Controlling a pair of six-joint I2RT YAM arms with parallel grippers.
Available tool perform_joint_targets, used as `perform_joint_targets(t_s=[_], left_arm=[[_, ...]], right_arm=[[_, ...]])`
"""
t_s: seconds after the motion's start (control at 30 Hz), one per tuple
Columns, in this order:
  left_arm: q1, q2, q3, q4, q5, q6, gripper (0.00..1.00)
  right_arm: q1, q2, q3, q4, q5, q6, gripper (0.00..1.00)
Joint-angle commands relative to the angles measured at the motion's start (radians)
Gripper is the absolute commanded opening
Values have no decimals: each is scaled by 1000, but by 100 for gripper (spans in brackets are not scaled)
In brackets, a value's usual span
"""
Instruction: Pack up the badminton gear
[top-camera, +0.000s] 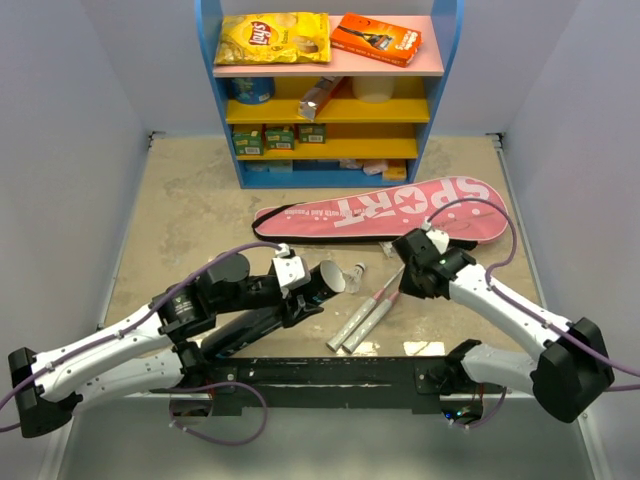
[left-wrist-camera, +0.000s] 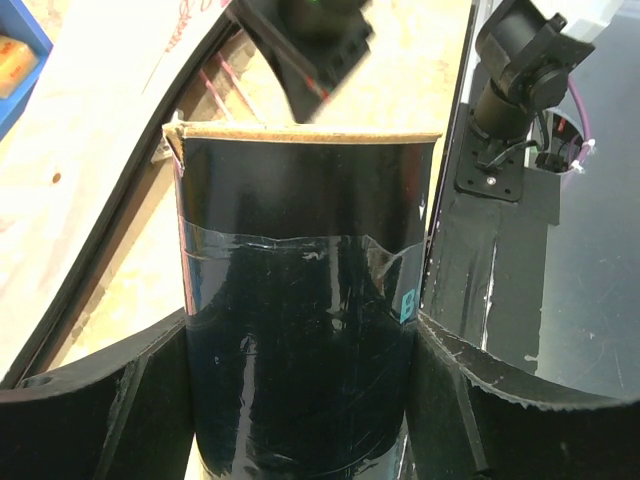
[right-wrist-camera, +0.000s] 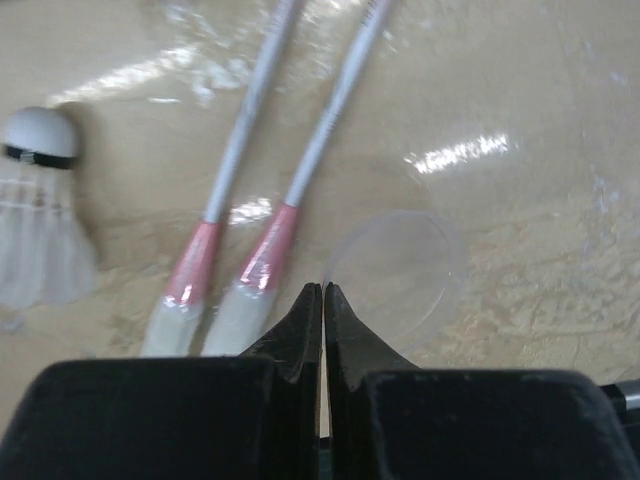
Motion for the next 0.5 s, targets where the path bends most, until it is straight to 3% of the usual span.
perform_joint_targets(t_s=[0.0, 0.27, 0.37, 0.4, 0.47], left_arm=[[0, -29, -10, 31, 3, -47, 0], [0, -23, -10, 36, 6, -71, 0], [-2, -16, -5, 22, 0, -71, 0], [-2, -18, -5, 22, -5, -71, 1], [-2, -19, -4, 21, -5, -71, 1]], right_arm=[[-23, 18, -90, 42, 36, 190, 0], [-34, 47, -145, 89, 59, 224, 3], [-35, 63, -164, 100, 59, 234, 18], [-34, 63, -167, 104, 59, 235, 30], [-35, 52, -162, 101, 66, 229, 44]])
